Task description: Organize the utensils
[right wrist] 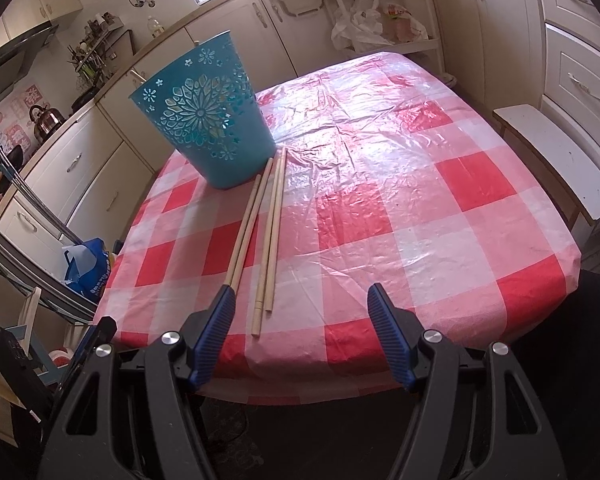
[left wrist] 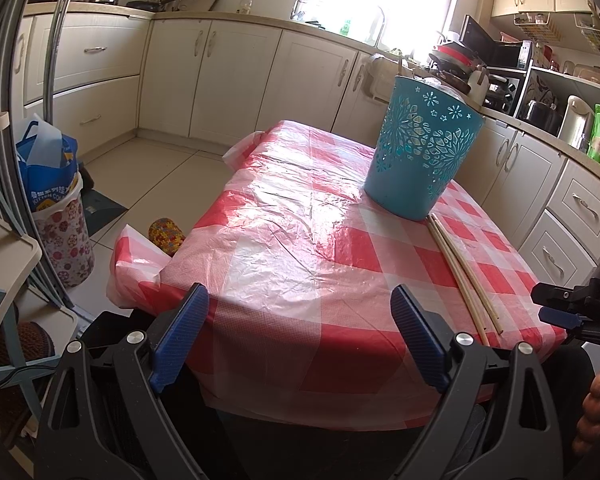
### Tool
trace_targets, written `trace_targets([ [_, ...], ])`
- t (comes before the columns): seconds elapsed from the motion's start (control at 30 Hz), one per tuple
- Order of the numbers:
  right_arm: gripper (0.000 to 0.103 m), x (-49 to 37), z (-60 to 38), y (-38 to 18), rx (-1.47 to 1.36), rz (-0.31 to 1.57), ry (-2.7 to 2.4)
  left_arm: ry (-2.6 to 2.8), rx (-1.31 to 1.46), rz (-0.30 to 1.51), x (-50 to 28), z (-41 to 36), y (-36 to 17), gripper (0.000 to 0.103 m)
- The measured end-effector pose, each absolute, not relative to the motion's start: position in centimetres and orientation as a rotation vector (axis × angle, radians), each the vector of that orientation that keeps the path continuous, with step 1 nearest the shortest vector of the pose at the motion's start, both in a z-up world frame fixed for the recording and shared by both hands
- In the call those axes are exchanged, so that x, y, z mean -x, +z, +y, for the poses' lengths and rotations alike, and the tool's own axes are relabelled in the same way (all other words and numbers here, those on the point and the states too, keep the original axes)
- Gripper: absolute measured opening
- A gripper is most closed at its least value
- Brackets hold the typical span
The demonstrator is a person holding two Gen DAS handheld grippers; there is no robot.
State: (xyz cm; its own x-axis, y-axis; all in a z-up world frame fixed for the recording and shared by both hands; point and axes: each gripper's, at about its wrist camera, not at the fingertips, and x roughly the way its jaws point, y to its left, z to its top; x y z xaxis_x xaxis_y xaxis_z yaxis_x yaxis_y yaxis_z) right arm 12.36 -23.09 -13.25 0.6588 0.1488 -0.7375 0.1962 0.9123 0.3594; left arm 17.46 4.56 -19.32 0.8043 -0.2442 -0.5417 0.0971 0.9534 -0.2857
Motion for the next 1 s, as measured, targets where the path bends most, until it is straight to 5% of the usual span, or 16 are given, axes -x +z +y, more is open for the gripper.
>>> trace_targets([
  [1.0, 0.066, -12.34, -23.02, -13.20, -0.435, 0.859, -0.028, -0.184, 0.250, 0.610, -17.46, 4.49, -19.29, 0.089],
])
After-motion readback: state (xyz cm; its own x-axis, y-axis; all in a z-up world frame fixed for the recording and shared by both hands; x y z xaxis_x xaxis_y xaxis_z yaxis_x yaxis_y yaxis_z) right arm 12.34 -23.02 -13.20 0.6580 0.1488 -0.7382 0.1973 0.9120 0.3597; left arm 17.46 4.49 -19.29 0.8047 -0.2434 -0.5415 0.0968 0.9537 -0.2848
